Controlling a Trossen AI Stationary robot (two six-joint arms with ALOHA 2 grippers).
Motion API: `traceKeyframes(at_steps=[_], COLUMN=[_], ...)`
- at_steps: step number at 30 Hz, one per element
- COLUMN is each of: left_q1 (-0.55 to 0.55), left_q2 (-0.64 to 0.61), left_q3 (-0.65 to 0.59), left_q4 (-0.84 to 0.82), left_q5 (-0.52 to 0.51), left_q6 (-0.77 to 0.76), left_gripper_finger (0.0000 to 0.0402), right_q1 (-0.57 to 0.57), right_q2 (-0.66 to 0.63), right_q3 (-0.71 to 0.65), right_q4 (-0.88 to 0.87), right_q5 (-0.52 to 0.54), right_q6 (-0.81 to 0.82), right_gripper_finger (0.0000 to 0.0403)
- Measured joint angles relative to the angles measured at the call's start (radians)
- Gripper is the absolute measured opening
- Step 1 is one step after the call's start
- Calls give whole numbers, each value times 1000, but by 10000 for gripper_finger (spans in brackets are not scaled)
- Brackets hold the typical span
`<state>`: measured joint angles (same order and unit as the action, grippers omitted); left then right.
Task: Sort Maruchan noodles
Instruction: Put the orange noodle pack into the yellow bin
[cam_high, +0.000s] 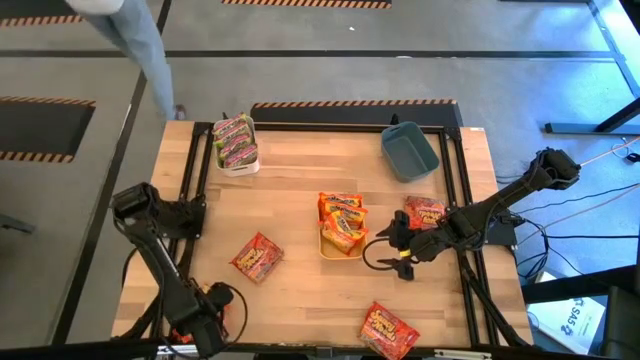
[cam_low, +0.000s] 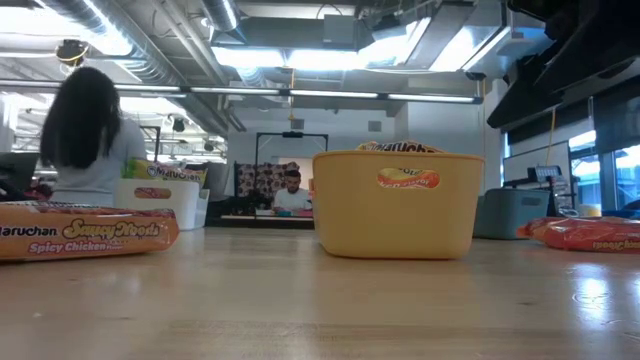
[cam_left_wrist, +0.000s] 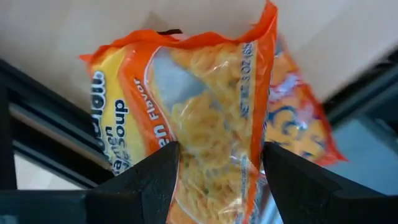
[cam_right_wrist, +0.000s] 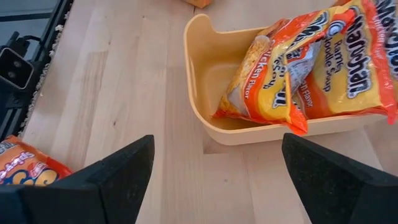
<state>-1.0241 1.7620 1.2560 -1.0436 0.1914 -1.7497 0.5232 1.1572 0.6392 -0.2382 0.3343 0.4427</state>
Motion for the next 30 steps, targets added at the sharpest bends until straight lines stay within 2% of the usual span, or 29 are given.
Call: traceKeyframes(at_steps=[9, 12, 22, 25, 30], left_q1=[10, 23, 58, 60, 60], left_q2=[62, 64, 64, 64, 67], left_q3=[4, 2, 2, 2, 53], left_q4=[-63, -80, -94, -108, -229], left_q5=[44, 39, 39, 37, -4], left_q6=[31, 57, 143, 170, 214], left_gripper_finger=[218, 186, 36, 15, 7], right_q1=[0, 0, 0, 0, 0], right_q2=[0, 0, 0, 0, 0], right_q3=[0, 0, 0, 0, 0], right_q4=[0, 0, 1, 1, 3], right_q5=[20, 32, 39, 39, 39], right_q6=[1, 1, -1, -2, 3], right_gripper_finger=[337, 337, 337, 337, 337])
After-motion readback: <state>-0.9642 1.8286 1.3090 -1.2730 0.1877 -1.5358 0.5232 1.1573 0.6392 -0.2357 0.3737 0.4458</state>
